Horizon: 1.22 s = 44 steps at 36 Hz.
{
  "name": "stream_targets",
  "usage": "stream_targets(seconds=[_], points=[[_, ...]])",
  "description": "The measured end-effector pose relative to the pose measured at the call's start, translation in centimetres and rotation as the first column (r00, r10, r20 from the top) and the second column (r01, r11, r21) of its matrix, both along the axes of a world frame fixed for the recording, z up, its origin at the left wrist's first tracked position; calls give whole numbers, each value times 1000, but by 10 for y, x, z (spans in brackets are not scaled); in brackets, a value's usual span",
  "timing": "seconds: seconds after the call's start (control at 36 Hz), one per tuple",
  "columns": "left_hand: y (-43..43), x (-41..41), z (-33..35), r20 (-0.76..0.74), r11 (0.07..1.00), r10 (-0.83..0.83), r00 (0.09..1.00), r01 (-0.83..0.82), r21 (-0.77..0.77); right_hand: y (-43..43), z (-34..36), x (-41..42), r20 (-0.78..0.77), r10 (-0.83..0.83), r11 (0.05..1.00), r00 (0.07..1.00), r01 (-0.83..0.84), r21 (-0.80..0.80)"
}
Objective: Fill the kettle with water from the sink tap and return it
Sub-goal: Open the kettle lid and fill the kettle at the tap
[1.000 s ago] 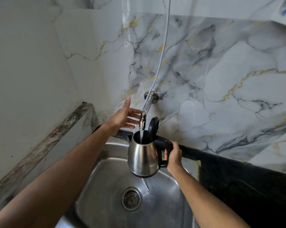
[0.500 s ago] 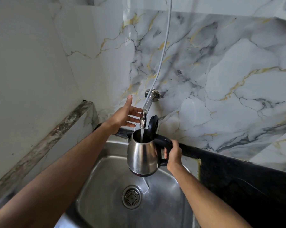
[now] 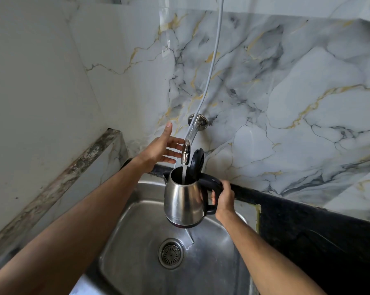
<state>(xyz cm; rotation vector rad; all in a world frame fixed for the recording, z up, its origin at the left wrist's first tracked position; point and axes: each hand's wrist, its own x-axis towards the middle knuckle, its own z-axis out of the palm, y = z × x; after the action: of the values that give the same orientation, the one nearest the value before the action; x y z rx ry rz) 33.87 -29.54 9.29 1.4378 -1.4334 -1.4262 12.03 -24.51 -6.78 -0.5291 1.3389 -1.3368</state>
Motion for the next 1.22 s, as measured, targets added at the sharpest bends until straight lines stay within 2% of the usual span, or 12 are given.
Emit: stream_targets(seconds=[1.0,1.22], points=[[-6,3,-10,-36,1000,8,999,-8,5,4,7,1,4,3,1000,1000,-4,25],[-9,3,-17,-12,998,0,1000,0,-58,5,10,2,26,-5,1000,1000,4,29]])
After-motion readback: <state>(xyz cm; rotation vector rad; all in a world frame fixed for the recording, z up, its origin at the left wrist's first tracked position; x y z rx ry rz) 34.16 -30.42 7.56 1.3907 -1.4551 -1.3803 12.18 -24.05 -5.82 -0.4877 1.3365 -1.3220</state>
